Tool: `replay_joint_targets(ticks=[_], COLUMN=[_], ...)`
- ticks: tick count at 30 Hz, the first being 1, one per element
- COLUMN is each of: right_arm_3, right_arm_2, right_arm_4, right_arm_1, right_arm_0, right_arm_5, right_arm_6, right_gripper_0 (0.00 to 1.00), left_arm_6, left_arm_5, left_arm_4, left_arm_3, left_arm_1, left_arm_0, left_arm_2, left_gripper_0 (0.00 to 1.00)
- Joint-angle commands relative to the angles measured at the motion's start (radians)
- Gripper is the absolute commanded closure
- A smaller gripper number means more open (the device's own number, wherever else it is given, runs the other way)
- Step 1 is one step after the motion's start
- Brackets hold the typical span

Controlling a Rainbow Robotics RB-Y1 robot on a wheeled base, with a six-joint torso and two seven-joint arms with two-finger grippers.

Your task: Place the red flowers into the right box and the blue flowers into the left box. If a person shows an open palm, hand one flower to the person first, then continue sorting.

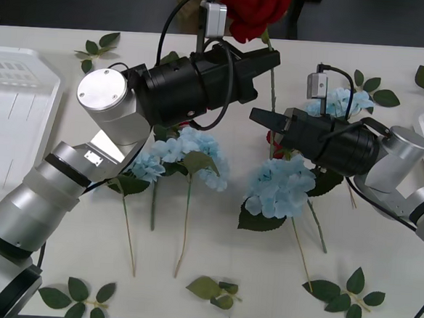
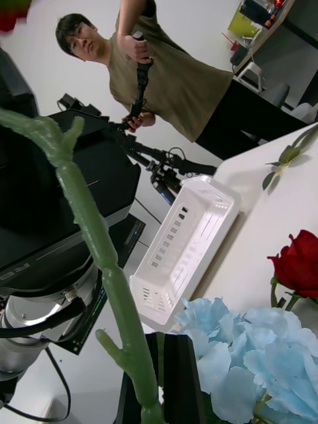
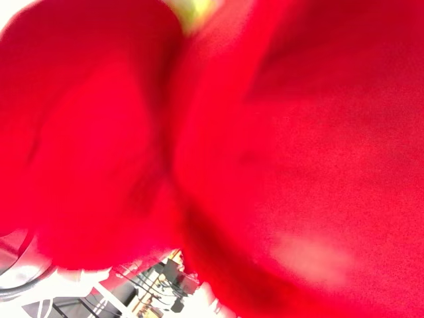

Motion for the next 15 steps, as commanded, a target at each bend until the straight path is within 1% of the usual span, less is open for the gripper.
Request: replay_joint_targets(ticks=[1,7,9,15], right_arm_3=[-0.031,-0.031,-0.031,-0.031], right_arm_2=[-0.008,-0.01,-0.01,-0.002], right_arm_4=[-0.02,-0.008,0.018,0.061], right_arm_1=[0.008,-0.035,-0.073,-0.261], right_arm_0=[-0.036,-0.036,-0.036,-0.036], right_arm_5=[0.014,0.014,0.014,0.007], right_arm_6=[-0.015,-0.015,-0.015,-0.015], right_gripper_0=[1.0,1.0,1.0,1.0], left_arm_6=[-0.019,-0.019,-0.019,-0.019], left_arm_5=[0.0,0.0,0.0,-0.002], left_arm_4=[0.037,0.043,0.046,0.05], left_arm_3=[-0.041,-0.041,-0.041,-0.041], left_arm_1=[-0.012,-0.01,-0.01,0.007], left_arm_0=[0.027,0.027,0.027,0.031], left_arm_2=[-0.009,-0.009,-0.009,-0.009], left_gripper_0=[0.0,0.0,0.0,0.0])
